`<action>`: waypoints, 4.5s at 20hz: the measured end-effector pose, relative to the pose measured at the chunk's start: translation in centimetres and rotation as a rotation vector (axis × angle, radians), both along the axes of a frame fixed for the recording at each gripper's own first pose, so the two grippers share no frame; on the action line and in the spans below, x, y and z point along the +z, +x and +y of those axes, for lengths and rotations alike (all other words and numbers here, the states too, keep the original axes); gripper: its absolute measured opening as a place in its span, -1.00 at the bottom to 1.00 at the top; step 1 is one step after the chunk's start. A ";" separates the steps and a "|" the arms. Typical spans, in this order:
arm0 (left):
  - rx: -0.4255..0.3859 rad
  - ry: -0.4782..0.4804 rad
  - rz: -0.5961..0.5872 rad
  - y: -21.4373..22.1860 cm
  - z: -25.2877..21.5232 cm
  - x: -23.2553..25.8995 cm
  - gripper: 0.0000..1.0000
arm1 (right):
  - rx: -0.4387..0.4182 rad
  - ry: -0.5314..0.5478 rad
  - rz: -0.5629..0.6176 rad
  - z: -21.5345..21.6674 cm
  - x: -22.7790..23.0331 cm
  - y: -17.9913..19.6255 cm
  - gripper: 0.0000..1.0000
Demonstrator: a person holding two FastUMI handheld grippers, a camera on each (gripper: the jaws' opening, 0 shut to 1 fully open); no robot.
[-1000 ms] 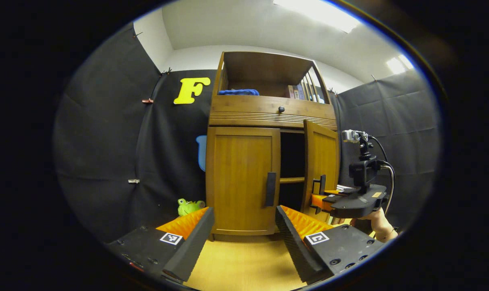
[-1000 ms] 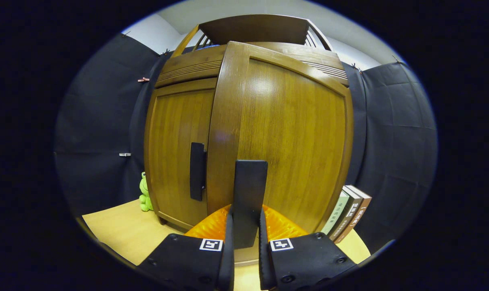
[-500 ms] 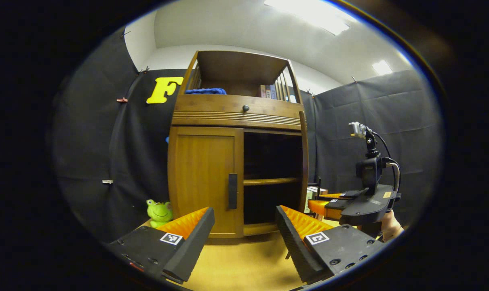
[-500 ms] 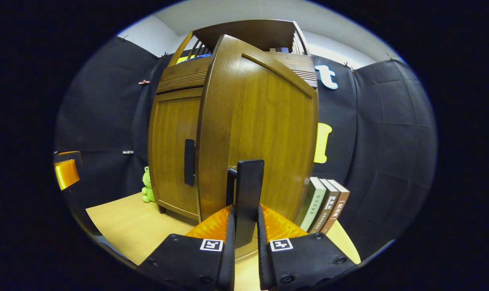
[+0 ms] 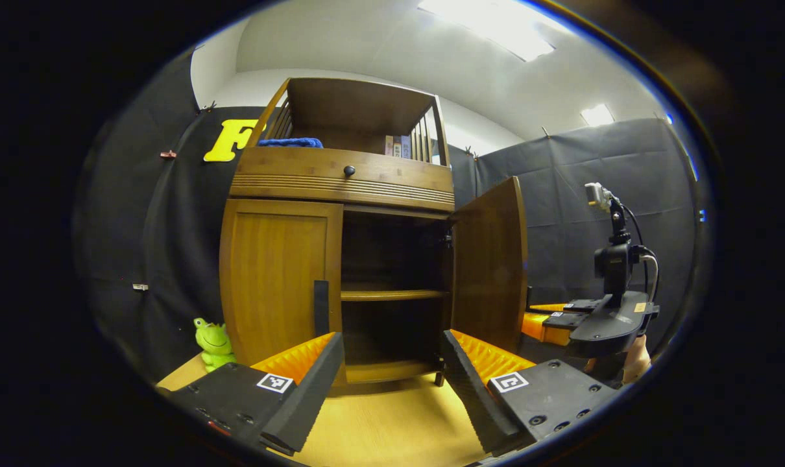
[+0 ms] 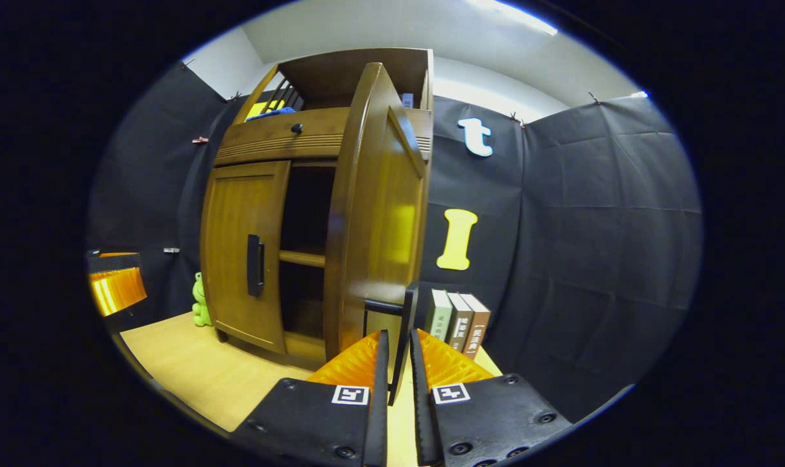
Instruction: Open the right door of the double-door shoe cabinet with the right hand, and open the left door with the left hand.
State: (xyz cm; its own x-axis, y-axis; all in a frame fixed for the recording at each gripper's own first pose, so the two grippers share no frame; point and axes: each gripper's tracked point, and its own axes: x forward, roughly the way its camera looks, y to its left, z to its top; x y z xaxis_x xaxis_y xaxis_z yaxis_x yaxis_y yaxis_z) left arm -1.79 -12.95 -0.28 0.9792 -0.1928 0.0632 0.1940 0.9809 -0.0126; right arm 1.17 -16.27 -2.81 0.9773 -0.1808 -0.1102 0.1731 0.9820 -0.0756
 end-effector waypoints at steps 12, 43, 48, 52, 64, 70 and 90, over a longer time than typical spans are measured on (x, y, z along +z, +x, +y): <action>-0.024 0.012 0.024 2.7 -2.8 -1.3 0.89 | -0.140 0.032 -0.016 -7.6 -0.2 -3.4 -0.58; 0.392 0.055 -0.034 25.2 11.8 -5.5 0.89 | 0.131 0.005 -0.208 2.4 4.0 -2.7 0.89; 0.398 0.050 0.013 27.9 12.9 -7.3 0.76 | 0.146 0.028 -0.183 2.7 3.3 -1.8 0.89; 0.359 0.097 -0.026 27.8 12.3 -6.6 0.43 | 0.133 0.034 -0.164 2.4 2.4 -1.6 0.89; 0.270 0.031 0.029 24.7 11.2 -6.7 -0.35 | 0.087 0.032 -0.125 2.8 1.8 -2.5 0.86; 0.239 0.002 0.036 19.1 12.3 -6.5 -0.35 | 0.081 0.064 -0.113 4.2 2.1 -3.2 0.89; 0.240 -0.042 0.080 7.6 20.3 -6.1 -0.41 | 0.167 0.082 -0.130 11.6 3.3 -3.3 0.89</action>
